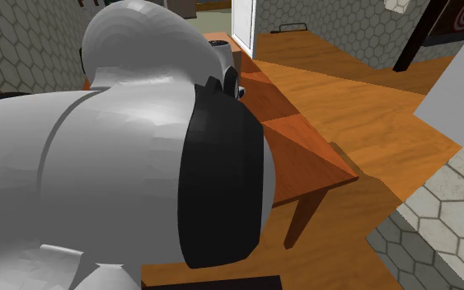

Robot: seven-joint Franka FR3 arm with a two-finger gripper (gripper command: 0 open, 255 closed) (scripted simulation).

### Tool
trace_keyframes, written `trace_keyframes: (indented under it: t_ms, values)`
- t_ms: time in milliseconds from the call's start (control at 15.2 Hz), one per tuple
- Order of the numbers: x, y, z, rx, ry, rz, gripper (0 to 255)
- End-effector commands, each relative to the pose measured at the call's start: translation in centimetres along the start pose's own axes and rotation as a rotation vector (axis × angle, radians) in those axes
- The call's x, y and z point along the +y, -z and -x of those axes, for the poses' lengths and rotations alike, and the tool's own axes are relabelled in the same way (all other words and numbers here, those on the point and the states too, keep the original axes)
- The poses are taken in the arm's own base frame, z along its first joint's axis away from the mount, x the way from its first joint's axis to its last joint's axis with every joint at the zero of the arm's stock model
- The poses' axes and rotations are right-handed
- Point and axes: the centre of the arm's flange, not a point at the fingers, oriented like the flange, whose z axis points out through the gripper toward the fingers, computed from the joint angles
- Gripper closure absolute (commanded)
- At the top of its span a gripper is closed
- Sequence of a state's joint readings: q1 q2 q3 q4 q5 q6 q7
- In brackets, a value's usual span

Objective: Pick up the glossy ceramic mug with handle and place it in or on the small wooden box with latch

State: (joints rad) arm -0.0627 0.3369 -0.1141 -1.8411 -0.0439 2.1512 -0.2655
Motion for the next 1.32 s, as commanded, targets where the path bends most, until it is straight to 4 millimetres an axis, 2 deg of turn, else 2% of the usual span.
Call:
trace_keyframes:
  t_ms: [0, 1254]
  values:
    - [0.0, 0.5, 0.0, 0.000, 0.000, 0.000, 255]
    - [0.7, 10.5, 0.5, 0.000, 0.000, 0.000, 255]
